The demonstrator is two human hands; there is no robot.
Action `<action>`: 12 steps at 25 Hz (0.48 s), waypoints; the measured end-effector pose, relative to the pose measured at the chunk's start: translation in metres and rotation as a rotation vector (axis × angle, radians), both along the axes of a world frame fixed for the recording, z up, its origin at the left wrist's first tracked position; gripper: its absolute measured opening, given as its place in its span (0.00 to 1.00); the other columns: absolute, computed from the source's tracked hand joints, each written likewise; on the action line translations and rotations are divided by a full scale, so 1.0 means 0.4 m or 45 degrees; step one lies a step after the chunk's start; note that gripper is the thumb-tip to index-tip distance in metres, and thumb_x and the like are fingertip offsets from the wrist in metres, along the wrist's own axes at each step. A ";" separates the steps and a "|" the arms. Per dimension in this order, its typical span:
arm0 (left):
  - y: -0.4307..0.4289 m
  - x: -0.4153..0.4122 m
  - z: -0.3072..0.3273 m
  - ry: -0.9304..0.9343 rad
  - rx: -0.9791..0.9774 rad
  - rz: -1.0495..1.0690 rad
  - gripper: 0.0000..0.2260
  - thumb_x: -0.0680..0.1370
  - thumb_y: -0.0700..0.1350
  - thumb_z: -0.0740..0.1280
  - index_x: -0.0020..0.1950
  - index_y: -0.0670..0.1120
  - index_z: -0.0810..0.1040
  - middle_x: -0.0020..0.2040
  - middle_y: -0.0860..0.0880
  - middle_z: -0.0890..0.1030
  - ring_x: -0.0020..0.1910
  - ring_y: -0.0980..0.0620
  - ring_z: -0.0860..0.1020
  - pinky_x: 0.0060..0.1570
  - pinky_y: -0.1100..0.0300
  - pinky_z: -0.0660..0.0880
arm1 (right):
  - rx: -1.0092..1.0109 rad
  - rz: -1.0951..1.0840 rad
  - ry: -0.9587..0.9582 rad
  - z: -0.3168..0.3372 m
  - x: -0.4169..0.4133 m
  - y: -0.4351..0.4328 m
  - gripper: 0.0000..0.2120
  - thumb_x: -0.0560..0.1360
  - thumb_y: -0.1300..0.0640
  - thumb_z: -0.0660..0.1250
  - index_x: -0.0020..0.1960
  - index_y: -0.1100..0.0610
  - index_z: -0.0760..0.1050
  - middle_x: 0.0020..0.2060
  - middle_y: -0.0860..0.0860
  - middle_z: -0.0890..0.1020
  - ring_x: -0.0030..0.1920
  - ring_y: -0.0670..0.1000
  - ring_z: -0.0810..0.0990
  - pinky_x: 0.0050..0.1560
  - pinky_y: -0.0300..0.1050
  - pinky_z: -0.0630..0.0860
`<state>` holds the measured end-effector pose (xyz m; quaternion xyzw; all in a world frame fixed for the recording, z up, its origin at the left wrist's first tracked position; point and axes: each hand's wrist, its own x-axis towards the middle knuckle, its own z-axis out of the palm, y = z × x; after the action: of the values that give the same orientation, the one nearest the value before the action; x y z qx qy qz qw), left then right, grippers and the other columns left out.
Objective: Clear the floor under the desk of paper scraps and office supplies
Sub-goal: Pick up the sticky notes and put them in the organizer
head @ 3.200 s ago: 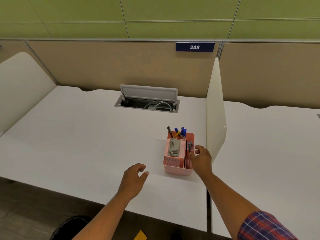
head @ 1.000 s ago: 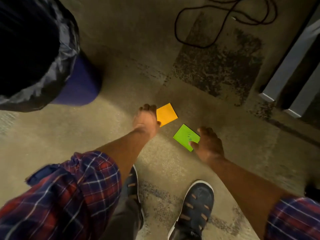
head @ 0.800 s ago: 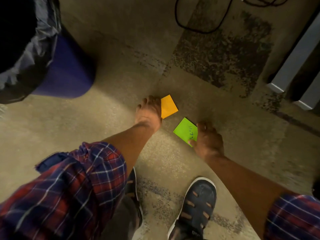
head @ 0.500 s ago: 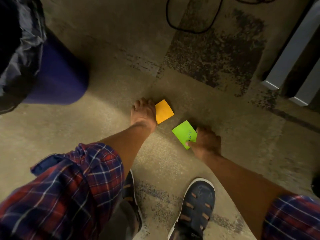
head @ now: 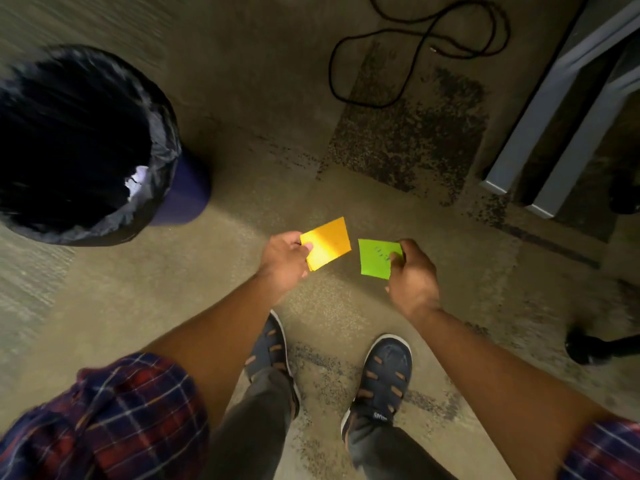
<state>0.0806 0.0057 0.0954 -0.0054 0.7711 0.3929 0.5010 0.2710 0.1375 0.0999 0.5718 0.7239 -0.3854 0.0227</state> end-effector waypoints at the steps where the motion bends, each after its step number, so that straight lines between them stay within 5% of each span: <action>1: -0.004 -0.004 0.056 -0.028 0.026 0.034 0.08 0.84 0.38 0.66 0.47 0.49 0.80 0.44 0.44 0.83 0.38 0.48 0.81 0.38 0.57 0.78 | -0.010 -0.035 0.040 0.048 -0.012 0.010 0.10 0.83 0.60 0.61 0.61 0.59 0.76 0.54 0.62 0.81 0.50 0.67 0.83 0.51 0.61 0.82; 4: -0.011 -0.014 0.259 -0.081 0.120 0.114 0.06 0.85 0.41 0.65 0.54 0.50 0.81 0.46 0.48 0.86 0.40 0.52 0.83 0.37 0.59 0.81 | -0.049 -0.104 0.061 0.207 -0.035 0.037 0.11 0.84 0.59 0.59 0.64 0.56 0.76 0.56 0.62 0.82 0.49 0.66 0.85 0.49 0.64 0.83; 8: -0.011 -0.011 0.519 -0.168 0.239 0.101 0.07 0.85 0.41 0.66 0.59 0.49 0.83 0.46 0.49 0.87 0.39 0.54 0.83 0.37 0.61 0.79 | -0.257 -0.166 0.342 0.460 -0.075 0.038 0.11 0.84 0.62 0.59 0.60 0.55 0.79 0.53 0.59 0.84 0.40 0.55 0.86 0.31 0.49 0.85; 12: 0.027 -0.022 0.744 -0.088 0.298 0.050 0.09 0.84 0.39 0.66 0.62 0.43 0.83 0.45 0.45 0.86 0.38 0.51 0.80 0.38 0.59 0.78 | -0.278 -0.170 0.615 0.712 -0.109 0.039 0.08 0.84 0.64 0.60 0.58 0.56 0.75 0.47 0.59 0.85 0.40 0.55 0.86 0.33 0.52 0.85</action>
<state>0.0718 0.0166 0.3929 0.0244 0.7020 0.4895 0.5168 0.2272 0.1532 0.3848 0.5040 0.6231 -0.5870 -0.1144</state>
